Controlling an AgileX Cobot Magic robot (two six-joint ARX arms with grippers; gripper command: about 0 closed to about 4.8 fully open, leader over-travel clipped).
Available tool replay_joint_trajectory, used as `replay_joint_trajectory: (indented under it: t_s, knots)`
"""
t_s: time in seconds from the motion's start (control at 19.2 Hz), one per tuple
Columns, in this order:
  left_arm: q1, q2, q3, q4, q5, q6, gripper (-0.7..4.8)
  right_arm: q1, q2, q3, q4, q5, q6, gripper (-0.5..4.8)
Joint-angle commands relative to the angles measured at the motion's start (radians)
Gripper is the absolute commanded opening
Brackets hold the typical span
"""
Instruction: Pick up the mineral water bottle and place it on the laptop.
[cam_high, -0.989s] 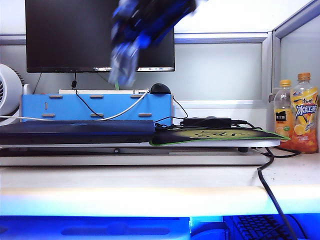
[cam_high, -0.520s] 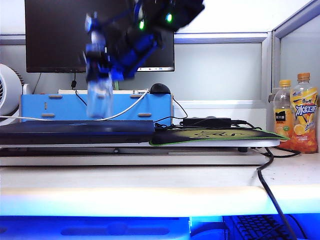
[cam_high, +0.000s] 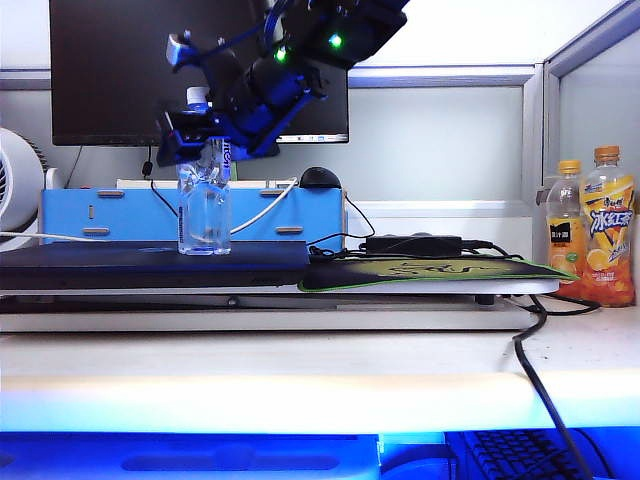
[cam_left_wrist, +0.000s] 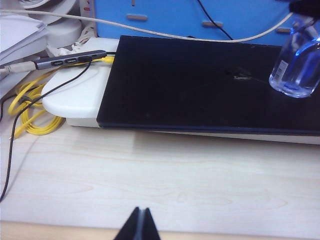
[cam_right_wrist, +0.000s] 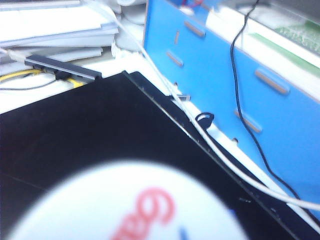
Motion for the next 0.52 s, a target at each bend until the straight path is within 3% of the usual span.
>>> replay_joint_trajectory:
  t_s: [0.05, 0.36, 0.42, 0.47, 0.52]
  knots:
    - [0.0, -0.002, 0.0, 0.001, 0.003, 0.002, -0.02, 0.002, -0.019, 0.018, 0.005, 0.01, -0.001, 4.79]
    - [0.0, -0.002, 0.0, 0.001, 0.003, 0.002, -0.02, 0.003, -0.148, 0.137, 0.005, 0.065, -0.005, 4.79]
    - [0.0, -0.002, 0.0, 0.001, 0.003, 0.001, -0.02, 0.003, -0.187, 0.151, -0.005, 0.093, -0.005, 4.6]
    - [0.0, -0.002, 0.0, 0.001, 0.003, 0.002, -0.02, 0.003, -0.227, 0.156, -0.02, 0.119, -0.006, 3.54]
    - [0.0, -0.002, 0.0, 0.001, 0.003, 0.002, -0.02, 0.002, -0.28, 0.155, -0.049, 0.148, -0.006, 1.61]
